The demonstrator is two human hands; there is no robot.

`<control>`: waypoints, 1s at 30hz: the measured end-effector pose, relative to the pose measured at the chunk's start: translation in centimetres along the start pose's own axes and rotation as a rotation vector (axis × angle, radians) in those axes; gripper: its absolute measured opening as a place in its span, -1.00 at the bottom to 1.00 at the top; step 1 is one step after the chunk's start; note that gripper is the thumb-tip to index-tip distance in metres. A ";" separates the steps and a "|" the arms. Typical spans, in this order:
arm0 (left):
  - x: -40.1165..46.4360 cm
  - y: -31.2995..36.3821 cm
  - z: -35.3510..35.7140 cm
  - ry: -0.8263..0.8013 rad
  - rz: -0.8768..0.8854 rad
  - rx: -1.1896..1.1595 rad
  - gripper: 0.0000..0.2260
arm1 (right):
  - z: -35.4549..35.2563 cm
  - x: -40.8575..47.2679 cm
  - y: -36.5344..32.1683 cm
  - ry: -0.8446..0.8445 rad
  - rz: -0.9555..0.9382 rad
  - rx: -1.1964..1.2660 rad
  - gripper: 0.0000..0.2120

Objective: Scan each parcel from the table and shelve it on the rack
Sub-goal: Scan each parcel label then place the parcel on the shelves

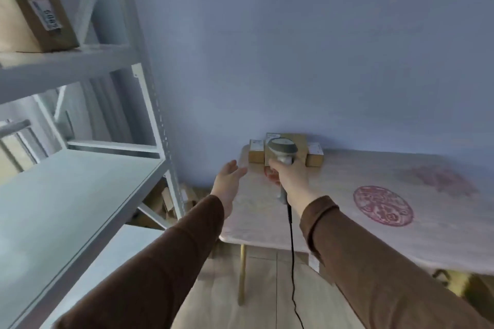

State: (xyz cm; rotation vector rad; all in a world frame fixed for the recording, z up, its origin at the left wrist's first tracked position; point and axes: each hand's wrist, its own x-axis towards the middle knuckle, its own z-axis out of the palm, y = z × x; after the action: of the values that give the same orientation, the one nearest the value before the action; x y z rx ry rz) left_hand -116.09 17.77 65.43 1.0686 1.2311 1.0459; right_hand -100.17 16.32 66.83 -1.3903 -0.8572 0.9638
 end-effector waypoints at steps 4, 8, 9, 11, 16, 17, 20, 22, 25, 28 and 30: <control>5.6 -0.8 9.7 -0.119 0.008 0.024 -0.69 | -8.6 7.4 1.2 0.120 0.006 -0.113 -0.80; 12.7 -3.7 18.2 -0.161 -0.077 0.041 -0.36 | -16.1 14.5 2.5 0.197 0.036 -0.143 -0.87; 13.7 -4.0 20.3 -0.156 -0.104 0.052 -0.36 | -17.8 16.1 2.8 0.210 0.045 -0.149 -0.86; 14.4 -3.3 24.2 -0.153 -0.131 0.061 -0.45 | -20.8 19.4 3.4 0.214 0.060 -0.149 -0.87; 19.2 -4.9 31.1 -0.165 -0.147 0.099 -0.52 | -25.7 26.4 4.9 0.212 0.093 -0.123 -0.86; 20.3 -5.3 32.1 -0.160 -0.156 0.102 -0.52 | -26.2 27.7 5.1 0.216 0.097 -0.125 -0.86; 23.8 -6.4 34.7 -0.148 -0.189 0.107 -0.50 | -27.0 31.7 6.0 0.238 0.098 -0.146 -0.87; 26.1 -7.1 36.1 -0.148 -0.199 0.106 -0.50 | -26.8 34.5 6.7 0.254 0.101 -0.144 -0.87; 30.0 -8.1 37.7 -0.165 -0.211 0.122 -0.50 | -25.8 38.6 7.9 0.239 0.097 -0.154 -0.85; 34.5 -9.1 39.4 -0.162 -0.223 0.118 -0.48 | -24.6 43.1 9.8 0.233 0.101 -0.151 -0.84; 37.3 -9.8 40.4 -0.145 -0.232 0.108 -0.47 | -23.8 46.1 11.5 0.230 0.113 -0.151 -0.83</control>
State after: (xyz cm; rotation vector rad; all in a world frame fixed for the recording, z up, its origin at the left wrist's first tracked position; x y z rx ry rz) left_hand -73.46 50.54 50.31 1.0368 1.2697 0.7198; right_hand -60.85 48.76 51.96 -1.6582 -0.6950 0.8165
